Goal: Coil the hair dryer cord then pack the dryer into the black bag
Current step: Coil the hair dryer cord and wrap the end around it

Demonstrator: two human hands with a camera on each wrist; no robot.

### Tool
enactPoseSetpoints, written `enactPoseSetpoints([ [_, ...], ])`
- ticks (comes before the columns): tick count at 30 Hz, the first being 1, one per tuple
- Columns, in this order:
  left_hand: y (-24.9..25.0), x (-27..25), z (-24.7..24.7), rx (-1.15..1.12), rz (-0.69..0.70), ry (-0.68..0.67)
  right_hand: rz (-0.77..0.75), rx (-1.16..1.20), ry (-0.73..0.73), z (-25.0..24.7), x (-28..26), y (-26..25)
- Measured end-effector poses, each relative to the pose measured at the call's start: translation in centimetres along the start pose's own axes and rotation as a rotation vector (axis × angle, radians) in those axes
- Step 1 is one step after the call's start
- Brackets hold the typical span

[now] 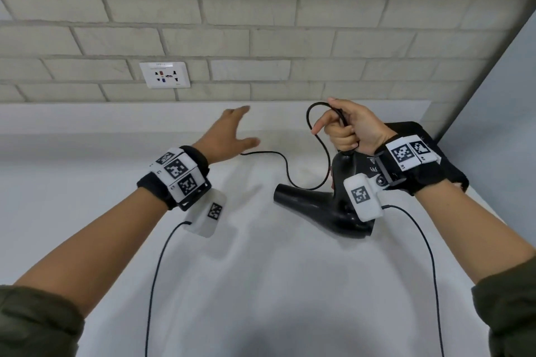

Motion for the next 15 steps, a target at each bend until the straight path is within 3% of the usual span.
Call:
enactPoseSetpoints([
  [3,3.3,1.6,2.0,-0.291,0.115,0.083,0.022,-0.010,-0.057,0.8,-0.1,0.1],
  [7,5.4,3.7,4.6,-0.449,0.205,0.054,0.007,-0.023,-0.091,0.9,-0.3,0.3],
  [10,4.3,4.2,5.1,-0.476,0.146,0.048,-0.057,-0.032,0.012,-0.2,-1.0,0.6],
  [15,2.2,3.9,4.4,-0.571,0.032,0.198,-0.162,-0.094,0.226,-1.7,-1.2,2.8],
])
Point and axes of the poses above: each hand's wrist, its own x-axis towards the middle knuckle, its own z-axis out of the palm, y = z × x, the point moved 3 cm from there along x, towards the middle knuckle, and after that the axes turned 12 degrees about z, right-handed, at the moved point
